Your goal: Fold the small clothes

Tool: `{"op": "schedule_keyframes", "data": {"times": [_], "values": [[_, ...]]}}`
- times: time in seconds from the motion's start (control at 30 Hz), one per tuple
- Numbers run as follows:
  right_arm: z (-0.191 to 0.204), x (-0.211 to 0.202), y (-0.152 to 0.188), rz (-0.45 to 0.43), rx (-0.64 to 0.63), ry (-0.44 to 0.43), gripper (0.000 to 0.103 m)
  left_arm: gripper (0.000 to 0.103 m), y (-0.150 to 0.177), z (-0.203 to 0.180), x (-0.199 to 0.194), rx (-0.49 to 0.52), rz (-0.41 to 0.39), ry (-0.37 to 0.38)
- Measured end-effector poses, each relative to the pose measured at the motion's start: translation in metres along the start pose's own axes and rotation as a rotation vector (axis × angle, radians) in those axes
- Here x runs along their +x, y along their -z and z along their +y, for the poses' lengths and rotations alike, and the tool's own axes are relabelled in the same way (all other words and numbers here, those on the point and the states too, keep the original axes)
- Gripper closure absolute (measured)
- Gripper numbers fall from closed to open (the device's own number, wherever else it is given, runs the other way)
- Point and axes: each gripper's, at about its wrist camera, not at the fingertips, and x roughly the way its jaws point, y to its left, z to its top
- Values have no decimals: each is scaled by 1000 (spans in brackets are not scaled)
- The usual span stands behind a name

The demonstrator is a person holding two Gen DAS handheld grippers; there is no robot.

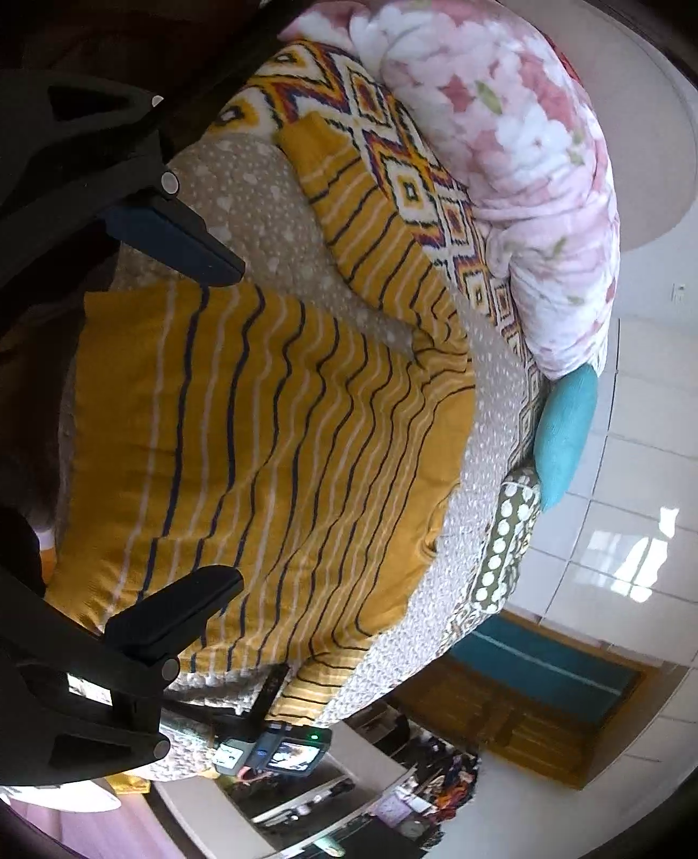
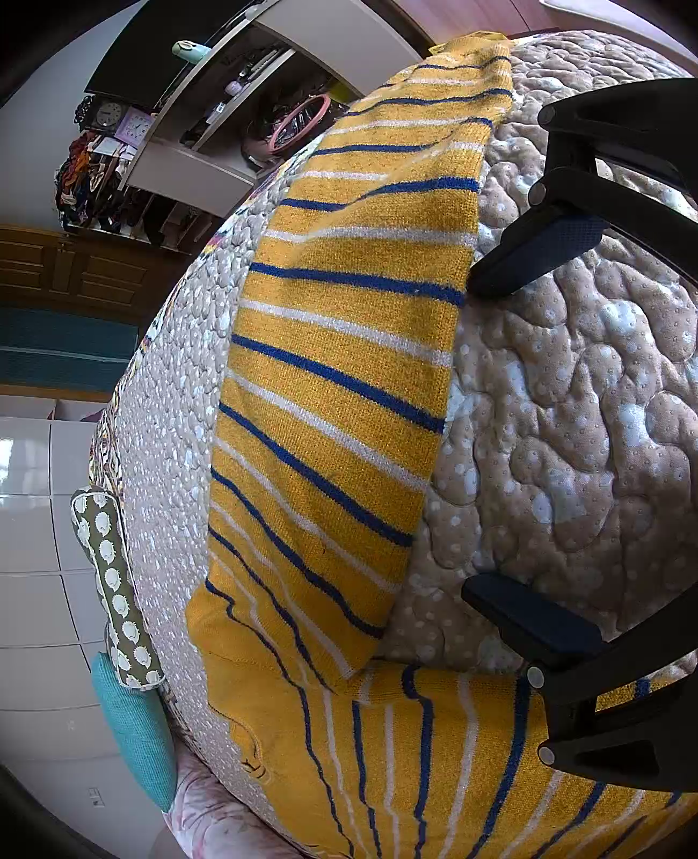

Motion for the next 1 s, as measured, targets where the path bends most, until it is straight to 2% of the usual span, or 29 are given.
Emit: {"op": "schedule_keyframes", "data": {"times": [0.2, 0.37, 0.63, 0.73, 0.83, 0.93, 1.0], "values": [[0, 0, 0, 0, 0, 0, 0, 0, 1, -5, 13, 20, 18, -14], [0, 0, 0, 1, 0, 0, 0, 0, -1, -10, 34, 32, 71, -28], [0, 0, 0, 1, 0, 0, 0, 0, -4, -12, 44, 55, 52, -52], [0, 0, 0, 1, 0, 0, 0, 0, -9, -3, 47, 23, 33, -21], [0, 0, 0, 2, 0, 0, 0, 0, -12, 12, 51, -50, 22, -7], [0, 0, 0, 2, 0, 0, 0, 0, -12, 31, 57, -139, 52, 4], [0, 0, 0, 2, 0, 0, 0, 0, -11, 38, 64, -143, 91, -10]]}}
